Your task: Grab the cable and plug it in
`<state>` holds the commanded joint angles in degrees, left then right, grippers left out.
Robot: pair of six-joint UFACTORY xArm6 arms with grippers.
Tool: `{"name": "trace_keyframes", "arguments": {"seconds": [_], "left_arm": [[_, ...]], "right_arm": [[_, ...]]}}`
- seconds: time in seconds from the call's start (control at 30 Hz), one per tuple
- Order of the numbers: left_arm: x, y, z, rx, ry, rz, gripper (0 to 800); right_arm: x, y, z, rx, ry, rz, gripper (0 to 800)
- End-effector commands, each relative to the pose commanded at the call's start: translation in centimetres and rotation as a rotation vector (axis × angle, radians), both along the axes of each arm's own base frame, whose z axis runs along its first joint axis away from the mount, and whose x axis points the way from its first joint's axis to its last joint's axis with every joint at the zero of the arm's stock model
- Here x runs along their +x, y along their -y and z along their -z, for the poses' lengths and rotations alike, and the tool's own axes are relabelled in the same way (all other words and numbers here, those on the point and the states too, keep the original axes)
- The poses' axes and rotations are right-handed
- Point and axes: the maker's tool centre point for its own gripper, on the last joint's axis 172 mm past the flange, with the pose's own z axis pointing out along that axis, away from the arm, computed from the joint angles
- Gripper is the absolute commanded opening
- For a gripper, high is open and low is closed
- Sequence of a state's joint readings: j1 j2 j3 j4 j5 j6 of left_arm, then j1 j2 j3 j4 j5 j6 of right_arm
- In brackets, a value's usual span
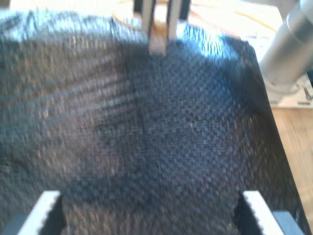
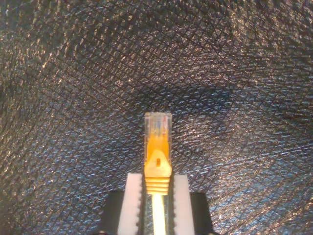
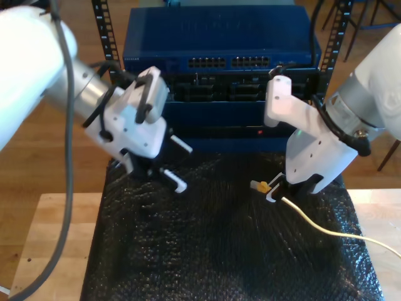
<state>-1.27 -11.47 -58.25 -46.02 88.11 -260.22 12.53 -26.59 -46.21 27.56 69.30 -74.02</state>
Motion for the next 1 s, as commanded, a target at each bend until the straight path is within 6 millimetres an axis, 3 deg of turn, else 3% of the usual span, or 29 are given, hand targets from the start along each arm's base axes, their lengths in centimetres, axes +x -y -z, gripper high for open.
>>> {"name": "trace_keyframes", "arguments": {"seconds": [0.37, 1.0], "left_arm": [[0.0, 1.5, 0.2, 0.004, 0.027, 0.021, 800], [-0.2, 4.7, -1.8, -0.102, 0.023, 0.020, 798]], "right_arm": [[1.7, -0.7, -3.3, 0.029, 0.069, -0.009, 4], [1.9, -1.3, -4.6, 0.066, 0.110, -0.034, 3]]}}
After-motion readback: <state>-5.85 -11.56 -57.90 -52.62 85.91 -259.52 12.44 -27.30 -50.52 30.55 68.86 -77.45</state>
